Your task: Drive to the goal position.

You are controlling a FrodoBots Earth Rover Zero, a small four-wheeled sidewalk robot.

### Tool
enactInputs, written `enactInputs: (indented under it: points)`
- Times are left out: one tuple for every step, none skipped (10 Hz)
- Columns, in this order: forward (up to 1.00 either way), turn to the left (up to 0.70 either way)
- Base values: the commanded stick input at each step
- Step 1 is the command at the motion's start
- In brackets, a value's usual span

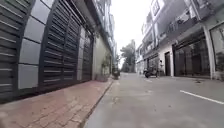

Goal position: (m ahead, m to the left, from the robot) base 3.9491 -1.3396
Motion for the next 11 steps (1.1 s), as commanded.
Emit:
enactInputs:
  points:
    - [0.49, 0.0]
    - [0.49, 0.0]
    - [0.49, 0.0]
    - [0.49, 0.0]
    - [0.49, 0.0]
    - [0.49, 0.0]
    - [0.49, 0.0]
    - [0.49, 0.0]
    - [0.49, 0.0]
    - [0.49, 0.0]
    - [0.49, 0.0]
